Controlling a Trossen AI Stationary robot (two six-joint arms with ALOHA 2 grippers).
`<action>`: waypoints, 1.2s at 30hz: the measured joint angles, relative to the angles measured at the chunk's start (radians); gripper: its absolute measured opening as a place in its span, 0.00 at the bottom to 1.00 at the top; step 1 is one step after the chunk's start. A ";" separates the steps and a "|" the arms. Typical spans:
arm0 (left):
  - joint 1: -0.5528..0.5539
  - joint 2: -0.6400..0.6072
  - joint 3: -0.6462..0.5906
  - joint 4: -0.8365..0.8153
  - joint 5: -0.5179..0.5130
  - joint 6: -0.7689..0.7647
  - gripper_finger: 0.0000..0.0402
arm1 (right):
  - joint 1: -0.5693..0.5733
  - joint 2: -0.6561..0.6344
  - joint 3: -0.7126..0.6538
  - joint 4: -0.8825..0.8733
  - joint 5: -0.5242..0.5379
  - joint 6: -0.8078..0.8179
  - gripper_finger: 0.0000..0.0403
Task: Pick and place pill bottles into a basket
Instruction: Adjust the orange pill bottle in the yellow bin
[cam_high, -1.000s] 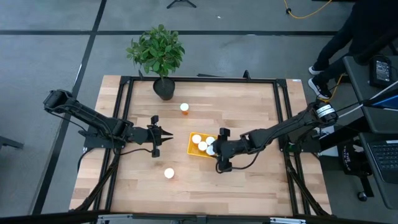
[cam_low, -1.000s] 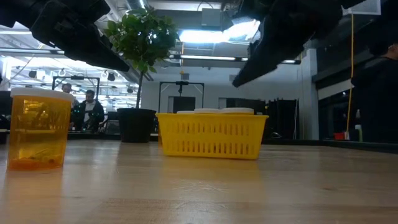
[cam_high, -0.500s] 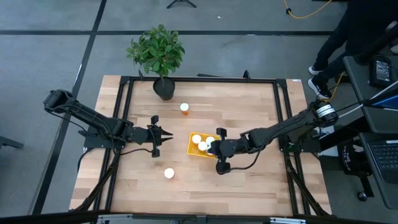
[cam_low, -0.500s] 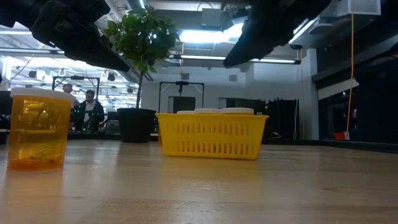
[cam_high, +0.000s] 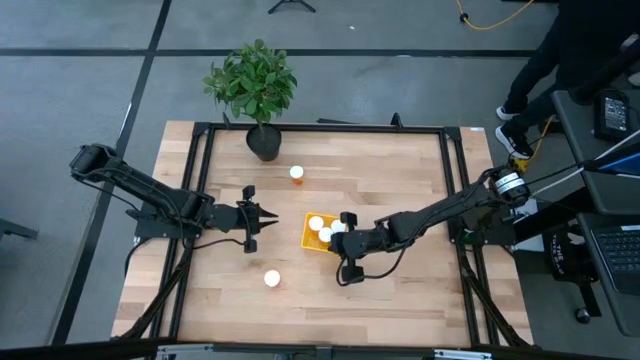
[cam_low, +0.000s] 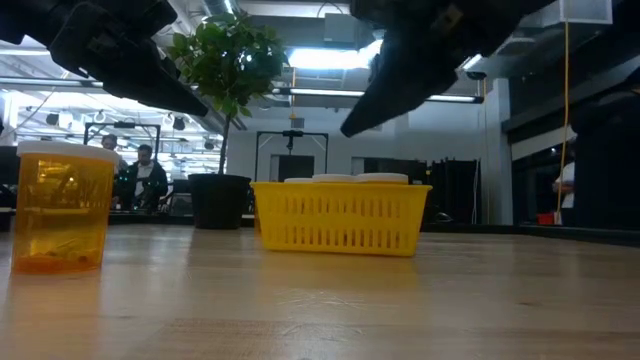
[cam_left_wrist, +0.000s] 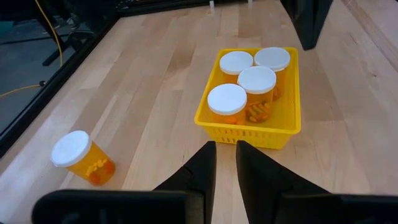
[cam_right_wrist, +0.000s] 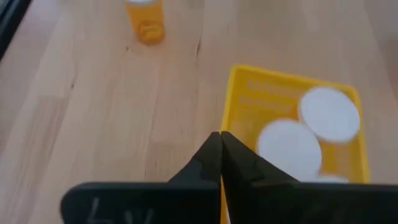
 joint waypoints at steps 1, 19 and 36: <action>0.000 0.000 0.000 0.000 0.000 0.000 0.15 | 0.000 0.012 0.017 -0.006 0.000 -0.007 0.01; 0.000 0.000 0.000 -0.001 0.002 0.000 0.15 | -0.004 0.205 0.250 -0.275 0.053 0.036 0.00; 0.000 0.000 0.000 -0.001 0.003 0.000 0.15 | -0.017 0.214 0.250 -0.273 0.079 0.012 0.00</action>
